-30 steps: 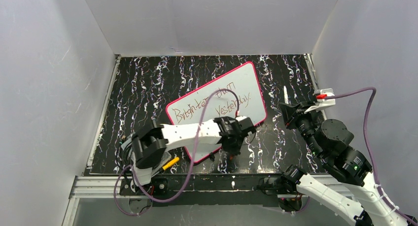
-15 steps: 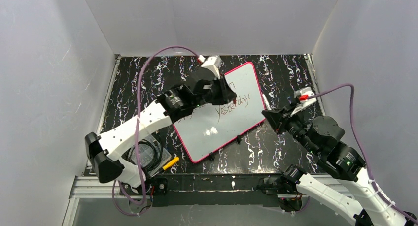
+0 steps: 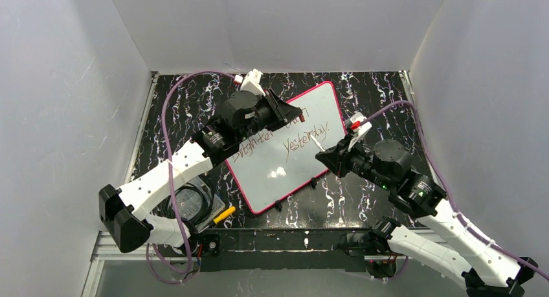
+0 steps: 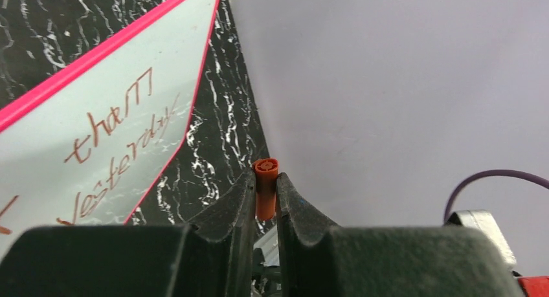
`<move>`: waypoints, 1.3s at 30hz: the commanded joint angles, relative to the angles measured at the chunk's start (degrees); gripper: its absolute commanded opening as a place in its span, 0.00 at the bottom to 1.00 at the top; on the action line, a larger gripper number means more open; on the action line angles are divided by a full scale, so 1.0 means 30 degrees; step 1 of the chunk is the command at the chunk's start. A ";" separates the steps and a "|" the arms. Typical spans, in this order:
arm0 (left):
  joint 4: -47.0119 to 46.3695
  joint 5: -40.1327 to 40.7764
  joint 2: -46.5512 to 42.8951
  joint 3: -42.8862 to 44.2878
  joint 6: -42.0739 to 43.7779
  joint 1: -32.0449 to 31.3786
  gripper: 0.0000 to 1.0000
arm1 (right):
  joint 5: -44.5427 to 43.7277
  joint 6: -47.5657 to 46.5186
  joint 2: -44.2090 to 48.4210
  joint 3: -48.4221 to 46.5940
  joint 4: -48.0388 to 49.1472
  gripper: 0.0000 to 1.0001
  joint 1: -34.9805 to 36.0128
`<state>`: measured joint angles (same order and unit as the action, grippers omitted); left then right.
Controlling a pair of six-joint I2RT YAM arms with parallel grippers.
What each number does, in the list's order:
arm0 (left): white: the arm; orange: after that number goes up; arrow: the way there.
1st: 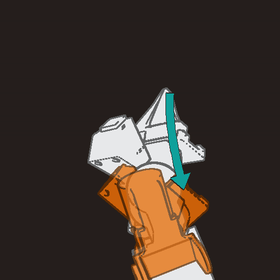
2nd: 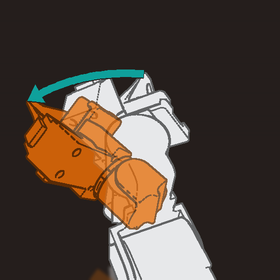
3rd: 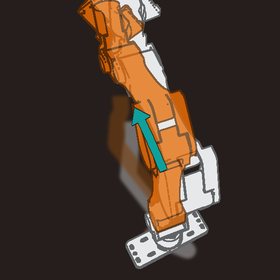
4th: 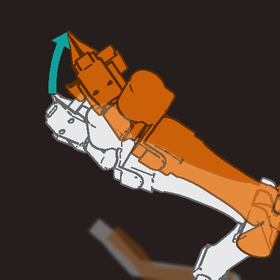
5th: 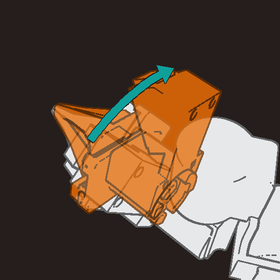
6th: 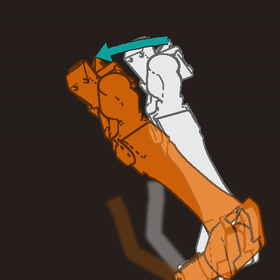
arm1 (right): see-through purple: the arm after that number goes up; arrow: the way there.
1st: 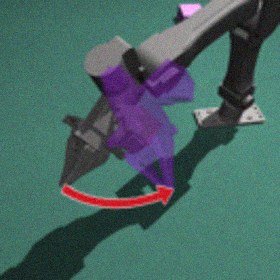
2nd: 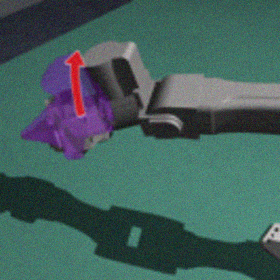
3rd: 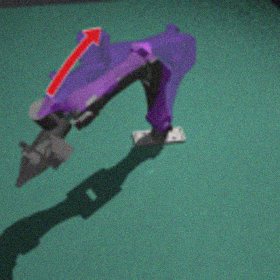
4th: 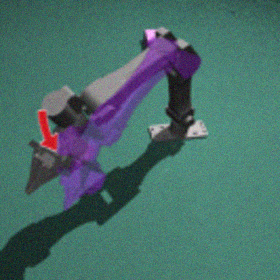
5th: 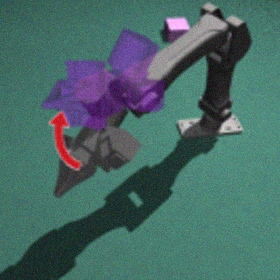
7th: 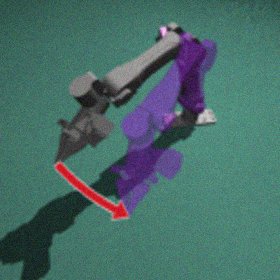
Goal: Write a sentence on the whiteboard
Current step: Close the whiteboard marker at the center of the board.
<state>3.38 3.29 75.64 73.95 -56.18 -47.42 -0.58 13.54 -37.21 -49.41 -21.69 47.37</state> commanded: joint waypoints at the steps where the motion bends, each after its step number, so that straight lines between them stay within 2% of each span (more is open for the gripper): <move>1: -0.1779 -0.0722 -0.0675 -0.0442 -0.1277 0.0048 0.00 | -0.0252 -0.0164 -0.0356 0.0172 0.2385 0.01 0.0087; 8: -0.1847 -0.1029 -0.0622 -0.0646 -0.1555 0.0059 0.00 | -0.1939 -0.0346 -0.0179 0.0393 0.2950 0.01 0.0087; 39: -0.2239 -0.2138 -0.0542 -0.0882 -0.2186 0.0059 0.00 | -0.2442 -0.0426 -0.1379 0.0268 0.3647 0.01 0.0087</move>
<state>-1.74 -2.11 75.61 71.66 -62.43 -47.42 -6.13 13.06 -41.34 -48.49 -14.61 47.37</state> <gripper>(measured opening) 0.127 0.164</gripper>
